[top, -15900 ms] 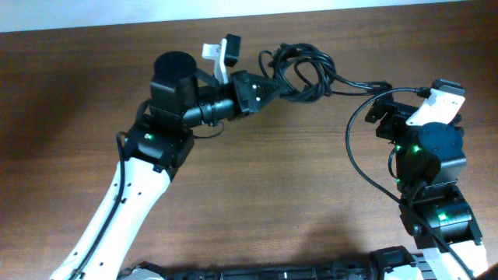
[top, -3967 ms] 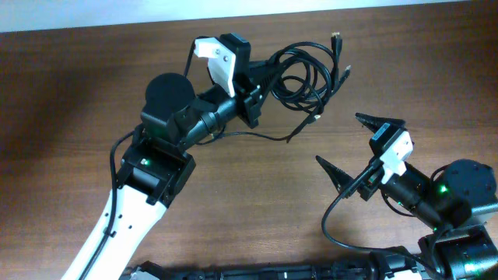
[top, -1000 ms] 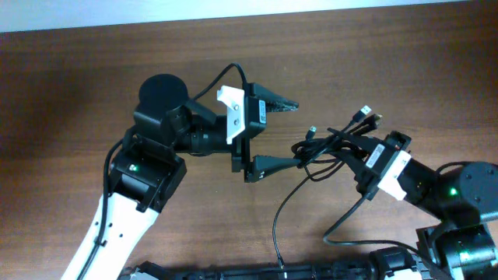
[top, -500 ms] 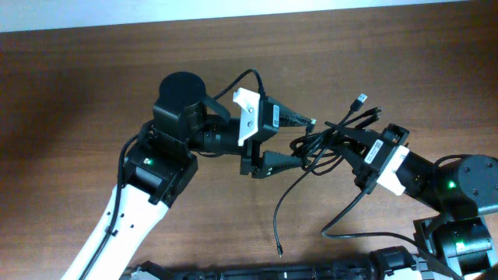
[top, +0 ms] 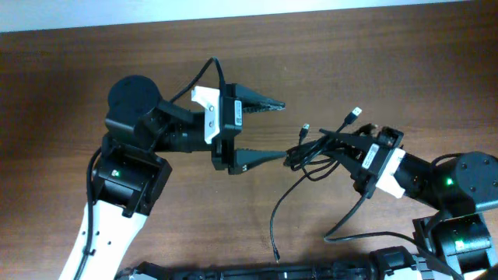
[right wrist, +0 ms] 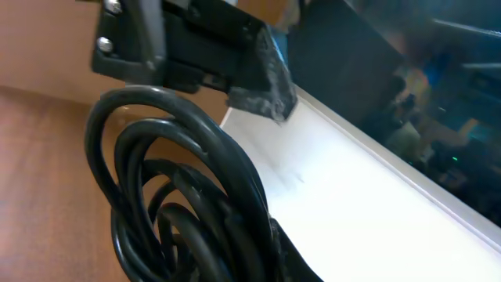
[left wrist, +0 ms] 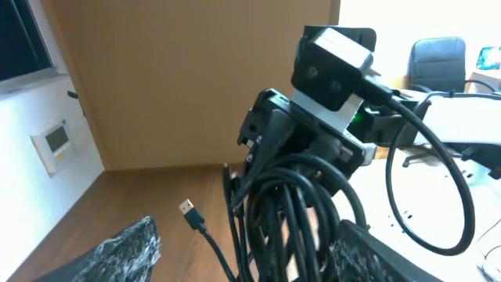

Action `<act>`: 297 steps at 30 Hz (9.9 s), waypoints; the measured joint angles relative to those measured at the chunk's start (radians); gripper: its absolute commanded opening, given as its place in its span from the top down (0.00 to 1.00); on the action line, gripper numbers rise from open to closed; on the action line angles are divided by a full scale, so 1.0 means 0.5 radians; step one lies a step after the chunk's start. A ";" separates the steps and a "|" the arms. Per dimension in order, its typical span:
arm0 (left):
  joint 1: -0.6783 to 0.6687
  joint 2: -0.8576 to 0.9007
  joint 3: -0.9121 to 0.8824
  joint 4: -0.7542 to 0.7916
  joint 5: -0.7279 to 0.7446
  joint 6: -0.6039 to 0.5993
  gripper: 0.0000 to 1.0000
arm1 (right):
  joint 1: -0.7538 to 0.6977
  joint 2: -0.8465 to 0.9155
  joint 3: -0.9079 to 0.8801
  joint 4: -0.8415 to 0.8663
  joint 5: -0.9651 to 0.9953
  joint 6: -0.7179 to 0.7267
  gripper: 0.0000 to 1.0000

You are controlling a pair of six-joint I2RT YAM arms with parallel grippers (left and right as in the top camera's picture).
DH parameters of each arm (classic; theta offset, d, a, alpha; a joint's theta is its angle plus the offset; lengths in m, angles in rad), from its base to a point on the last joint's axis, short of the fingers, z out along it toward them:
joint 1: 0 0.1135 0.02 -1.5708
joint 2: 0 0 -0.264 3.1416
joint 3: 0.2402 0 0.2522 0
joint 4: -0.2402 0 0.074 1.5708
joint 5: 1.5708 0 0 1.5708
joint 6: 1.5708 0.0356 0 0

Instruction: Untangle cables

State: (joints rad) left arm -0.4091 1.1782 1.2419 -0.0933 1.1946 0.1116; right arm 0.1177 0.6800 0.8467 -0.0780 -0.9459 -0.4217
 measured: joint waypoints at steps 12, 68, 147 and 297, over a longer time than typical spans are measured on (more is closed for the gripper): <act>-0.219 0.120 0.000 -0.044 -0.003 -0.098 0.28 | 0.000 0.067 0.000 0.076 -0.134 -0.002 0.84; -0.025 0.120 0.002 0.096 -0.260 -0.413 0.39 | -0.002 0.222 0.000 0.323 -0.140 -0.002 0.84; -0.270 0.121 0.004 -0.217 -1.040 -0.253 1.00 | -0.009 0.222 0.001 -0.175 0.378 0.110 0.00; 0.004 0.025 0.002 -0.005 -1.250 -0.777 0.01 | -0.004 0.056 -0.004 0.340 0.745 0.755 0.96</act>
State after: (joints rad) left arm -0.4072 1.1908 1.2430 -0.0956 0.5697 -0.2771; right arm 0.1158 0.7078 0.8448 0.0917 -0.5735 -0.0444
